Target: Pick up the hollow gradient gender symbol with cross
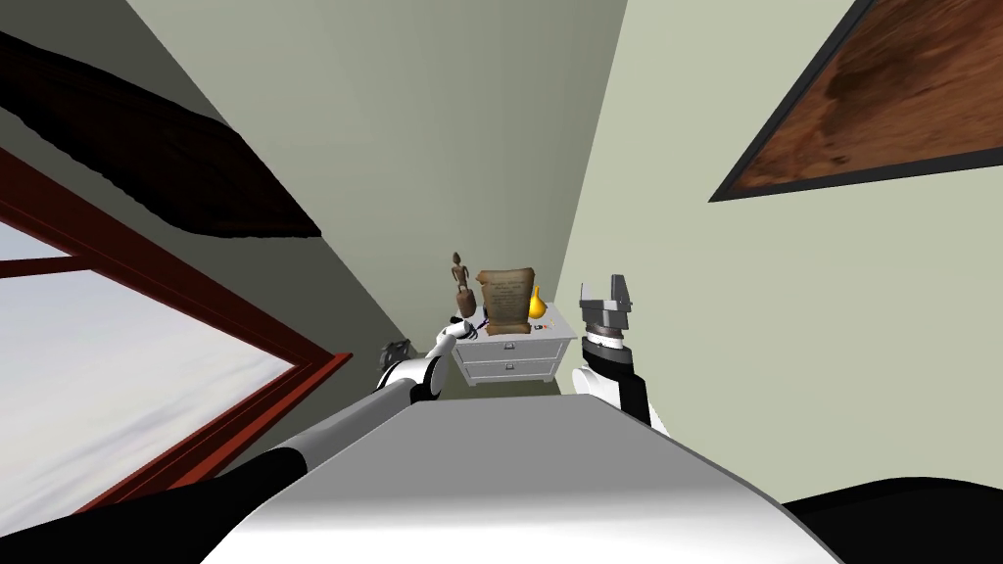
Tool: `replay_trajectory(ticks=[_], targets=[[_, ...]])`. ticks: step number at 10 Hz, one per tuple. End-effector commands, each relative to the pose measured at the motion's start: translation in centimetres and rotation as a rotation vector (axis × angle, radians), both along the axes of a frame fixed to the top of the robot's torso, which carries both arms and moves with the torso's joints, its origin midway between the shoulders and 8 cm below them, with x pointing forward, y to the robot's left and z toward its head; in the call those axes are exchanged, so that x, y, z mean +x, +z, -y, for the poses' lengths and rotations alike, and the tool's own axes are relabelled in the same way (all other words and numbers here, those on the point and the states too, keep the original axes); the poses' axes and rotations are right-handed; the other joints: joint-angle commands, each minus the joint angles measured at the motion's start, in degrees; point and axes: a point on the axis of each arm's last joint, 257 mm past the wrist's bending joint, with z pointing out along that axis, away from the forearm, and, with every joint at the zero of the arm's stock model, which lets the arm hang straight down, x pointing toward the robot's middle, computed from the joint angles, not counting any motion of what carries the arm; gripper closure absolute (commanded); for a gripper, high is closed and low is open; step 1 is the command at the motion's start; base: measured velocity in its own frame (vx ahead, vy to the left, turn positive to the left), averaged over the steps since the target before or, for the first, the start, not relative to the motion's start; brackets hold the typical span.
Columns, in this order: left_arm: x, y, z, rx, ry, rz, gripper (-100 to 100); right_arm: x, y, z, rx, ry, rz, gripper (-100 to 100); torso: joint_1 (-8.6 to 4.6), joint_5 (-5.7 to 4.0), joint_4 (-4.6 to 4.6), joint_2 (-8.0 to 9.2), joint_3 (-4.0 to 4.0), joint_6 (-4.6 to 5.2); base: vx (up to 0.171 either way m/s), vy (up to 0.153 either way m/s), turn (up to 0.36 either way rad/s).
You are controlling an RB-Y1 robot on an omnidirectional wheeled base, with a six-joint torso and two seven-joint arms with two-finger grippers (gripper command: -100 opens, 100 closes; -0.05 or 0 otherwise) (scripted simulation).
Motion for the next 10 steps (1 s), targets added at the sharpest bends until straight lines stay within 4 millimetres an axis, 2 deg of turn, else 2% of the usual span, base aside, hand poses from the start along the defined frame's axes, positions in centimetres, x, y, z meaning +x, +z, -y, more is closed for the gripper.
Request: replay_trajectory(ticks=[1, 2, 3, 4, 5, 6, 9, 10], targets=[[0.0, 0.0, 0.0, 0.0, 0.0, 0.0, 100, 0.0, 0.0, 0.0, 0.0, 0.0, 0.0, 0, 0.0, 0.0, 0.0, 0.0, 0.0, 0.0, 0.0, 0.0, 0.0], [0.0, 0.0, 0.0, 0.0, 0.0, 0.0, 100, 0.0, 0.0, 0.0, 0.0, 0.0, 0.0, 0, -0.03, -0.01, 0.0, -0.02, -0.01, -0.01, 0.0, 0.0, 0.0], [0.0, 0.0, 0.0, 0.0, 0.0, 0.0, 0, 0.0, 0.0, 0.0, 0.0, 0.0, 0.0, 0, -0.04, -0.01, -0.01, -0.03, -0.02, -0.01, 0.0, 0.0, 0.0], [-0.5, -0.7, 0.1, 0.005, -0.005, -0.006, 100, 0.0, 0.0, 0.0, 0.0, 0.0, 0.0, 0, -0.03, 0.0, -0.04, -0.05, -0.04, -0.01, 0.017, 0.008, -0.005], [-0.5, -0.7, 0.1, 0.005, -0.005, -0.006, 100, 0.0, 0.0, 0.0, 0.0, 0.0, 0.0, 0, -0.01, 0.06, -0.15, -0.1, -0.12, -0.01, 0.018, 0.008, -0.006], [0.5, 0.7, -0.2, 0.006, -0.007, -0.006, 100, 0.0, 0.0, 0.0, 0.0, 0.0, 0.0, 0, 0.02, 0.1, -0.26, -0.17, -0.22, -0.01, -0.064, 0.002, 0.017], [0.6, 0.7, -0.2, 0.008, -0.007, -0.002, 100, 0.0, 0.0, 0.0, 0.0, 0.0, 0.0, 0, 0.01, 0.11, -0.23, 0.08, -0.08, -0.03, -0.06, -0.005, 0.004], [0.5, 0.7, -0.2, 0.007, -0.007, -0.005, 0, 0.0, 0.0, 0.0, 0.0, 0.0, 0.0, 0, 0.01, 0.12, -0.25, -0.04, -0.15, -0.03, 0.0, 0.0, 0.0]])
